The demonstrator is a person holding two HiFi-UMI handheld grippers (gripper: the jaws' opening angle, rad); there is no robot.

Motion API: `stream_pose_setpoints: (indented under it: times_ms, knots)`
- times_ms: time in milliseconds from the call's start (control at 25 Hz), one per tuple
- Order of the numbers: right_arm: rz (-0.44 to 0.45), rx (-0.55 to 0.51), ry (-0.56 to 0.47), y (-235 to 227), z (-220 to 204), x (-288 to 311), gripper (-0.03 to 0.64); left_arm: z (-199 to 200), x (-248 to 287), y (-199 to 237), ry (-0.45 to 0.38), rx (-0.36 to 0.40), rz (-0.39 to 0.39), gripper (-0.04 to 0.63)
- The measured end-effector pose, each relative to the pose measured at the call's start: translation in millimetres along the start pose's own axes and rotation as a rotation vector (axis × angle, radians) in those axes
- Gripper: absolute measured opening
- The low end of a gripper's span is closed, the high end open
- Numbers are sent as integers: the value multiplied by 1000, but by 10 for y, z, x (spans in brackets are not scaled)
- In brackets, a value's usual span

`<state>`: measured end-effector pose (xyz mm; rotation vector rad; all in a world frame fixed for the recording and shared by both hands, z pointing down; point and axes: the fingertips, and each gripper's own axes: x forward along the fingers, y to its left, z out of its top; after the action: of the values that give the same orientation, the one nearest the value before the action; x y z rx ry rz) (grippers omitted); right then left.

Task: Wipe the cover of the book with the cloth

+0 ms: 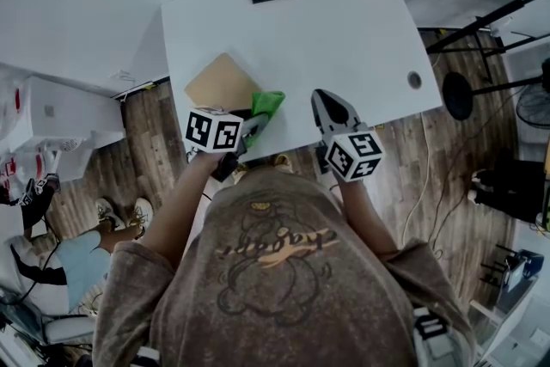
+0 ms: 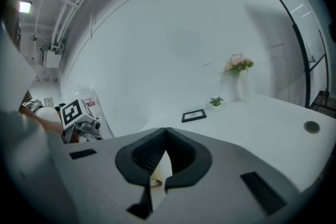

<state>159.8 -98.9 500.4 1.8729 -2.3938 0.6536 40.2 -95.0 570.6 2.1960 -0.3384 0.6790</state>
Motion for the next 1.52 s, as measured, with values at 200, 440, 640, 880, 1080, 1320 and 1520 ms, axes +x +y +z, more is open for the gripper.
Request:
stream_pose_setpoints:
  times_ms: [200,440,640,880,1080,1320,1520]
  knots:
    - [28,-15,-36,123,180,22,2,504,-532,-65,-234,58,72,67]
    - [69,-42,-51,303,292,80,2,903,-1169,-141,-531,234,211,67]
    - [93,-74,-60,431,322,124,2,960,-1460,-124,-673,324,317,67]
    - [111,-130,-74,552,334,161,2,830,-1598,24,-738,357,398,67]
    - [112,-159,-67,567,216,192,2,703,-1614,127,-760,366,428,67]
    - [69,-158,-54,484,111,213,2,549,-1600,243,-782,341,453,67]
    - [46,-153,-53,410,103,211,2,521,-1602,270,-788,313,454,67]
